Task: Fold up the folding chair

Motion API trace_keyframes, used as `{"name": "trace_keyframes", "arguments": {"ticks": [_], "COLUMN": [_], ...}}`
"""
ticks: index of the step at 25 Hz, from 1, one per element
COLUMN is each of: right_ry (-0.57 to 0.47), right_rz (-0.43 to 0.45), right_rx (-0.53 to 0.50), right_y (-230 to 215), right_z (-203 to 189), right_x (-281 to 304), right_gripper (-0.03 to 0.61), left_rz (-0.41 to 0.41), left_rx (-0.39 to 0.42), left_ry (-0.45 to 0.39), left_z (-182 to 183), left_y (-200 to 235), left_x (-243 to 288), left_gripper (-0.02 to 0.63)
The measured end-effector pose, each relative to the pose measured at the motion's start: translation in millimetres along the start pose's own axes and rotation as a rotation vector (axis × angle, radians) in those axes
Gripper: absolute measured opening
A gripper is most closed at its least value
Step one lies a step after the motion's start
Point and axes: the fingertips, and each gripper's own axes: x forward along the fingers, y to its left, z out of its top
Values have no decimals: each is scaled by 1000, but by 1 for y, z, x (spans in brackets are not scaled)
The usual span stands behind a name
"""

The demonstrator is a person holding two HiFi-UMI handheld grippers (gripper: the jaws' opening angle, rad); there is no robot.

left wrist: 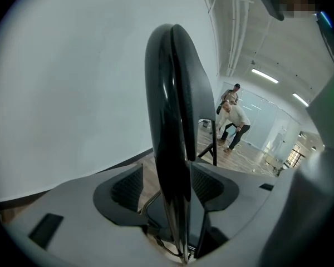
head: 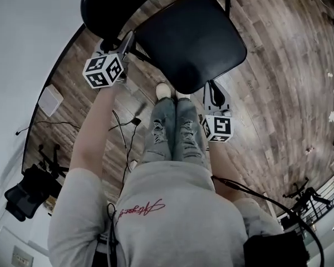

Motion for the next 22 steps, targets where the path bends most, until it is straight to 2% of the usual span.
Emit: {"name": "trace_keyframes", "arguments": {"ticks": [1, 2, 3, 4, 8, 12, 14, 19, 22], "right_ry": [28, 57, 85, 111, 170, 213, 209, 123, 48], "right_rz": [-19, -36, -54, -73, -128, -104, -32, 245, 420], "right_rx": [36, 77, 124, 179, 406, 607, 698, 1017, 1057], "right_y": [-4, -7, -11, -16, -42, -64, -66, -59, -54], "right_z": [-18, -35, -53, -70, -126, -163, -171, -178, -168], "right_x": [3, 5, 7, 10, 22, 38, 47, 55, 64], "right_gripper": [20, 24, 78, 160, 218, 232, 232, 250, 249], "left_rz": [-3, -7, -12, -16, -10, -4, -15, -46, -64], "left_rx": [11, 24, 39, 52, 39, 81, 106, 99, 96], "left_ry": [6, 5, -2, -12, -59, -99, -115, -167, -200], "left_z": [1, 2, 3, 5, 11, 15, 16, 22, 24], "left_y": [-1, -3, -7, -10, -10, -8, -9, -9, -8], "left_x": [3, 5, 7, 10, 19, 21, 21, 17, 17], "left_gripper": [265, 155, 106, 54, 29, 15, 15, 15, 15]}}
